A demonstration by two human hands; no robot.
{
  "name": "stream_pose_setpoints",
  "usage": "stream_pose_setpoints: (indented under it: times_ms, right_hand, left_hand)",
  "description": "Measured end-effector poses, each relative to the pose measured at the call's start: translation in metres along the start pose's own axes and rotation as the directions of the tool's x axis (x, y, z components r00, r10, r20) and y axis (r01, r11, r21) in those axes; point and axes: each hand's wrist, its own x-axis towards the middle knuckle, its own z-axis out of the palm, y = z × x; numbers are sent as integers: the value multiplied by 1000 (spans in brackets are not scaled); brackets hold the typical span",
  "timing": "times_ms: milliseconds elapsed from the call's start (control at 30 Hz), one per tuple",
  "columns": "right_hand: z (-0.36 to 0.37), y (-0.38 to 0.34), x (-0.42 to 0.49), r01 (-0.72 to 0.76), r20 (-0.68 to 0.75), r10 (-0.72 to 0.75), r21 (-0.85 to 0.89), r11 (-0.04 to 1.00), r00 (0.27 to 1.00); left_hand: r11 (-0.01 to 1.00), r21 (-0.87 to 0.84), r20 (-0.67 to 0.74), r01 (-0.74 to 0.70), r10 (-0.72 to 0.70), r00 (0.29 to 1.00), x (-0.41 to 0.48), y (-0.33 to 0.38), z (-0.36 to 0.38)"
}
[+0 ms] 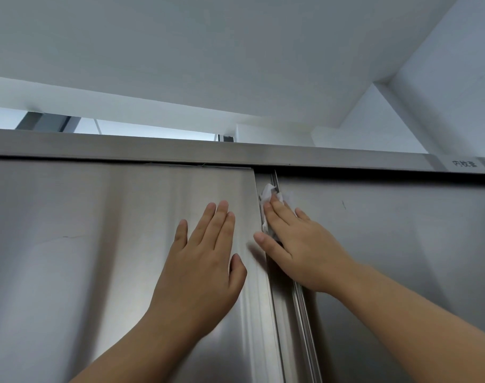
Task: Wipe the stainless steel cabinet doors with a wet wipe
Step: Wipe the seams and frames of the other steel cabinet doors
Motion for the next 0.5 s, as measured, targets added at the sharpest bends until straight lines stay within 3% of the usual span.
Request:
stream_pose_setpoints:
  times_ms: [267, 500]
  right_hand:
    - [-16, 2, 35, -66, 13, 66, -29, 997, 998]
    - [2, -2, 16, -38, -34, 36, -53, 998, 999]
  left_hand:
    - [1000, -5, 7, -2, 2, 1000, 0, 1, -2]
    - [1000, 0, 12, 2, -2, 1000, -1, 0, -1]
